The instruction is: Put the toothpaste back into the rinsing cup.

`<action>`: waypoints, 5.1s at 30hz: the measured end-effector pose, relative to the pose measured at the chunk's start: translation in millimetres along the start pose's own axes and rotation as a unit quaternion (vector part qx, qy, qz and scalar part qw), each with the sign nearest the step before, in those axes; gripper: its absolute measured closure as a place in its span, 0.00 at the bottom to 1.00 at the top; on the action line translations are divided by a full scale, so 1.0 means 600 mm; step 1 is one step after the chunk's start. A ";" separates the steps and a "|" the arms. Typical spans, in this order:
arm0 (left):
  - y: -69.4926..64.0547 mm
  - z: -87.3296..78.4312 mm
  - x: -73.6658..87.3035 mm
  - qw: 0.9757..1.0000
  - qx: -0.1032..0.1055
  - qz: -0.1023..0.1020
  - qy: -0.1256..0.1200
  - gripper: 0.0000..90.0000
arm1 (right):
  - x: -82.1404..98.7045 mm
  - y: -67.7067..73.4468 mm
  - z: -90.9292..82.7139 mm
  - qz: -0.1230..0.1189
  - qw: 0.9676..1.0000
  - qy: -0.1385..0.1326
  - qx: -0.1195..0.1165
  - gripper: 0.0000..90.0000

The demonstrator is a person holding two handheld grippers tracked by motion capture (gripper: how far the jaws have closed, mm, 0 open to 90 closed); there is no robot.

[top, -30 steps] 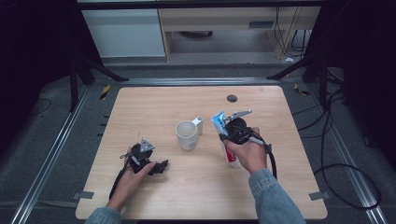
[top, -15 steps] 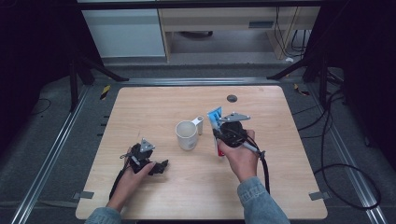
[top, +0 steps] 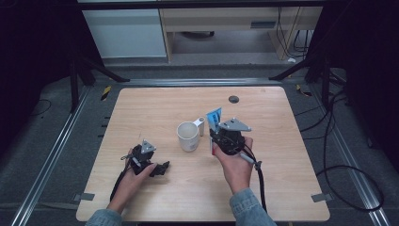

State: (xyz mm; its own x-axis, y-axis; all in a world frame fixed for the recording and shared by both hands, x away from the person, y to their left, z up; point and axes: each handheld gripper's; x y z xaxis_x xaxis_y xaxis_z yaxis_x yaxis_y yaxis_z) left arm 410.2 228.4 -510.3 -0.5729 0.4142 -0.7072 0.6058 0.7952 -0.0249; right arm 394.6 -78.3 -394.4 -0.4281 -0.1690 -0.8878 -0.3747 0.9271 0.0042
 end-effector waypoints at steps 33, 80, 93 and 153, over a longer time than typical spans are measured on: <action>0.000 0.000 0.000 1.000 0.000 0.000 -0.002 0.00 | -0.027 0.046 -0.007 0.017 0.992 -0.119 0.048 0.81; 0.000 0.000 0.000 1.000 0.000 0.000 -0.002 0.00 | -0.076 0.089 0.006 -0.001 0.985 -0.175 0.009 0.81; 0.000 0.000 0.000 1.000 0.000 0.000 -0.002 0.00 | -0.069 0.095 0.021 0.007 0.985 -0.173 -0.009 0.81; 0.000 0.000 0.000 1.000 0.001 -0.001 -0.001 0.00 | 0.022 0.093 0.131 -0.001 0.993 -0.121 -0.013 0.80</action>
State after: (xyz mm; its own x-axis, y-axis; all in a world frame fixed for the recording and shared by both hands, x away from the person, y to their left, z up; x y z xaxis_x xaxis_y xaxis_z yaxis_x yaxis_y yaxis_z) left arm 410.1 228.3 -510.4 -0.5729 0.4116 -0.7088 0.6053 0.7955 -0.0272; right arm 432.7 -2.4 -441.7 -0.2185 -0.0819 -0.9724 -0.3984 0.9171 0.0122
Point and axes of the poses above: each handheld gripper's, and its own axes: z roughly forward along the jaws, x roughly out of its underside, y roughly to its left, and after that the axes turned 4 degrees about x, right-handed
